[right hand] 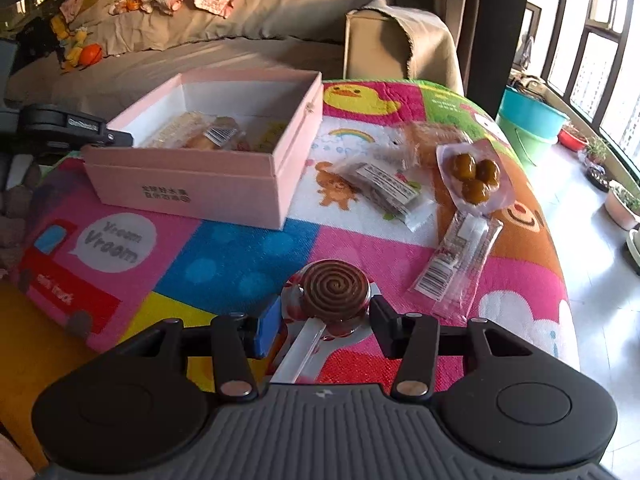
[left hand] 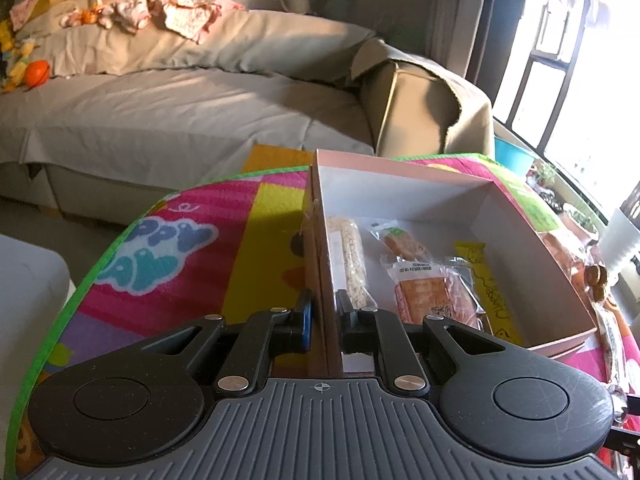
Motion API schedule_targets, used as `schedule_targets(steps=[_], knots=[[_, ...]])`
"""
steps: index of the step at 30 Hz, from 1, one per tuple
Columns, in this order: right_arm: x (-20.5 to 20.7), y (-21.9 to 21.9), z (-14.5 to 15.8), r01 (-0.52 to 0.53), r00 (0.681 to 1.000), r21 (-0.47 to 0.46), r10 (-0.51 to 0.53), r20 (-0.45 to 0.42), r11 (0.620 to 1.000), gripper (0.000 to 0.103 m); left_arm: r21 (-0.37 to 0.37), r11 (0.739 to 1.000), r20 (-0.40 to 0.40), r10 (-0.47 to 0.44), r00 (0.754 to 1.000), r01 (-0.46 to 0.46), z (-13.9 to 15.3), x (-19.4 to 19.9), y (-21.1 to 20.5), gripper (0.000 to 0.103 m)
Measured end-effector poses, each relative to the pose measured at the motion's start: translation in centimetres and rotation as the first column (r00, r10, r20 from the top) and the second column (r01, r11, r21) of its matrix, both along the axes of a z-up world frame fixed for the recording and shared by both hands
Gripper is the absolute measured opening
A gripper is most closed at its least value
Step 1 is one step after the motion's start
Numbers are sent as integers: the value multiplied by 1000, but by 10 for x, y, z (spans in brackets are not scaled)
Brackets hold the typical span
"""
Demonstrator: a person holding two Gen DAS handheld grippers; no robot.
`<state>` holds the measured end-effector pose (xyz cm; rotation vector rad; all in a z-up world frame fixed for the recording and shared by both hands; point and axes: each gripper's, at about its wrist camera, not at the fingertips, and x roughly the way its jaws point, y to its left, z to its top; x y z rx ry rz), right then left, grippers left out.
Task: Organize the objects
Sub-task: 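Grasp the brown swirl lollipop by its stick with the right gripper, then carry the lollipop over the pink box and open the right gripper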
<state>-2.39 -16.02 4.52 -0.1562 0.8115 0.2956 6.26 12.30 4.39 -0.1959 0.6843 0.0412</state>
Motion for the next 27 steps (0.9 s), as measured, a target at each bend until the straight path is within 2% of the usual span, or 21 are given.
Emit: schedule_targets(steps=[4,8,11,14,18,21,27], knots=[[-2,3,23,-31,999,33,30,32,999,48,-3,1000,0,0,1000,0,0,0,0,14],[1,12,57,-78,990,57,70,120,995,48,-11,1000,0,-1,1000,1,-1,0,1,14],[17,23,79,-109,980,104,90,175,989,48,-17,1000,2,-1,1000,1,-2,0,3,15],[43,39,90,-128,972,136,97,213,982,48,-21,1000,2,-1,1000,1,-2,-1,3,15],[90,64,85,-121,976,176,85,199,977,48,-24,1000,2,-4,1000,5,-3,-1,4,15],[117,85,71,-112,978,161,80,191,981,48,-27,1000,2,-8,1000,8,-3,-1,5,15],[131,99,47,-109,986,167,85,145,980,49,-30,999,3,-13,1000,13,-4,-1,5,16]])
